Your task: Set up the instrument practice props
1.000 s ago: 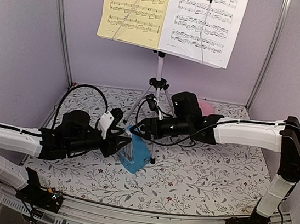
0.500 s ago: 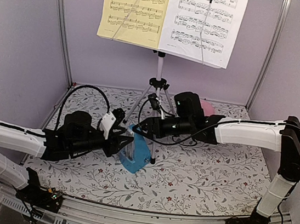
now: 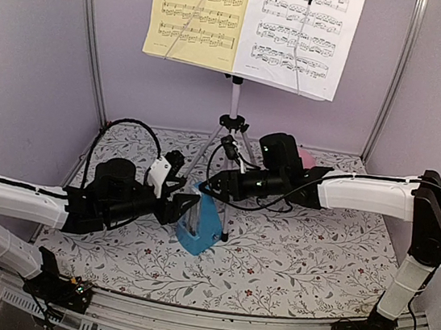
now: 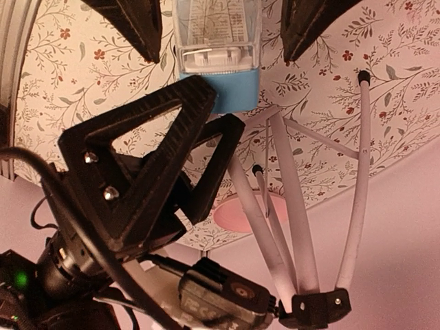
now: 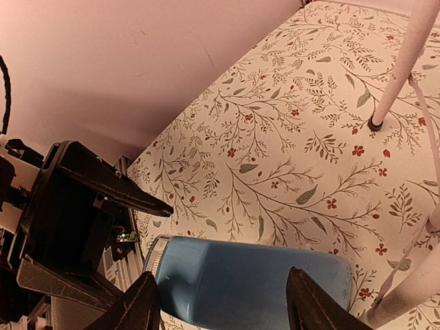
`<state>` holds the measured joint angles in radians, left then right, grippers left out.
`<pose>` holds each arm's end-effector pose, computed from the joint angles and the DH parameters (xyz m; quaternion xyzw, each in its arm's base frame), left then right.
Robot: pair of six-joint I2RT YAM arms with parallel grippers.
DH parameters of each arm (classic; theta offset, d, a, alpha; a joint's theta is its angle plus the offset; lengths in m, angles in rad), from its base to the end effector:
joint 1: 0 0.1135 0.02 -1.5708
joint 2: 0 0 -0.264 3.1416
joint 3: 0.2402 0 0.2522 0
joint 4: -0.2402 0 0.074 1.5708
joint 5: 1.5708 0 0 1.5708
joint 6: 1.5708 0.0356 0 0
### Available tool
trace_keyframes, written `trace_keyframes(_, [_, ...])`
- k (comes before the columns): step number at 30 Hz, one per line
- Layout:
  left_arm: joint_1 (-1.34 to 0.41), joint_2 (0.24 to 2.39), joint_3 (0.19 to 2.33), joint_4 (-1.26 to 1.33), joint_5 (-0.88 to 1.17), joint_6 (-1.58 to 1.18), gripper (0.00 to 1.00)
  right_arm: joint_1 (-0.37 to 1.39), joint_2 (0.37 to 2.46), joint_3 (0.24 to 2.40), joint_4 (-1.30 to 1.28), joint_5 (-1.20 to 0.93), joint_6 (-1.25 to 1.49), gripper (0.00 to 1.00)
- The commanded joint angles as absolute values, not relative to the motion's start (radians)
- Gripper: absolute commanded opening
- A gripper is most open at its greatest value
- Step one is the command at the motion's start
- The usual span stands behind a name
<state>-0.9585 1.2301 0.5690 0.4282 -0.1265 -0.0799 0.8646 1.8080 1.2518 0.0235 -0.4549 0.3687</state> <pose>0.1579 -0.2170 0.2341 0.2975 0.7252 -0.2641 0.5620 0.2561 0.3244 0.2379 -0.3160 0.7926 0.4392 0.2810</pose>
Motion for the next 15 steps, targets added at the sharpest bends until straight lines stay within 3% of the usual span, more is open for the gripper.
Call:
trace_keyframes(1, [-0.969,1.225,0.613,0.449,-0.156,-0.108,0.58,0.871,1.935,1.161,-0.344,-0.314,0.295,0.63])
trace_keyframes(15, [-0.983,1.284,0.623,0.402,-0.128,-0.151,0.56,0.873,1.937,1.155,-0.343,-0.303,0.289,0.63])
